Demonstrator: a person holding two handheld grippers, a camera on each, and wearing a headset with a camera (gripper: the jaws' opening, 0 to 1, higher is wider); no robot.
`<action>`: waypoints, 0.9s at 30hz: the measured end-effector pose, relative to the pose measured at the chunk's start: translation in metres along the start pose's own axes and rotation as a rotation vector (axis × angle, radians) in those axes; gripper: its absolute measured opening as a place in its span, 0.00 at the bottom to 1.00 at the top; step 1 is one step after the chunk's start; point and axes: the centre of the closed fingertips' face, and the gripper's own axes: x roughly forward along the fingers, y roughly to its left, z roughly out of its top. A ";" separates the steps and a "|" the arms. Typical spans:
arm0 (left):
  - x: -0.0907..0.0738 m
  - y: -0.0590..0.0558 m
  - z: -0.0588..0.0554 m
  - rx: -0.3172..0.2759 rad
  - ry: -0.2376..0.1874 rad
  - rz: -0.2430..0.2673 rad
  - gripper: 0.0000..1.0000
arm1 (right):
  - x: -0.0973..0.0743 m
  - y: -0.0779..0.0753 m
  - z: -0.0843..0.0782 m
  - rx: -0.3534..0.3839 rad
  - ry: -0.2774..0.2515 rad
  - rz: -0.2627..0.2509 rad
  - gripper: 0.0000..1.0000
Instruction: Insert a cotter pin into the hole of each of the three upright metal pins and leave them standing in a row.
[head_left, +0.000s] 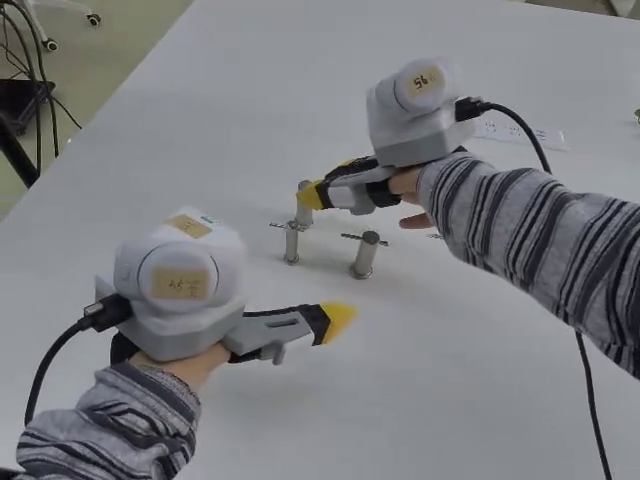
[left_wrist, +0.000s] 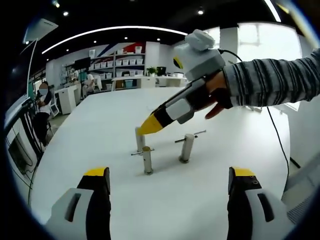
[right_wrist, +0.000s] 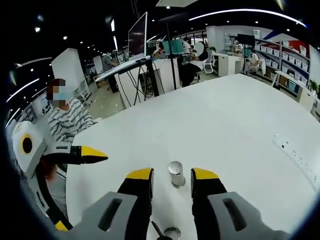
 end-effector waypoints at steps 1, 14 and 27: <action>0.000 -0.001 -0.001 -0.002 0.003 -0.005 0.98 | 0.002 0.000 0.000 -0.001 0.002 0.001 0.25; 0.001 0.004 0.003 -0.055 -0.012 -0.010 0.97 | 0.020 -0.003 -0.007 -0.003 0.033 -0.019 0.15; -0.001 0.012 0.004 -0.094 -0.020 -0.002 0.96 | 0.018 -0.004 -0.006 -0.043 0.028 -0.047 0.09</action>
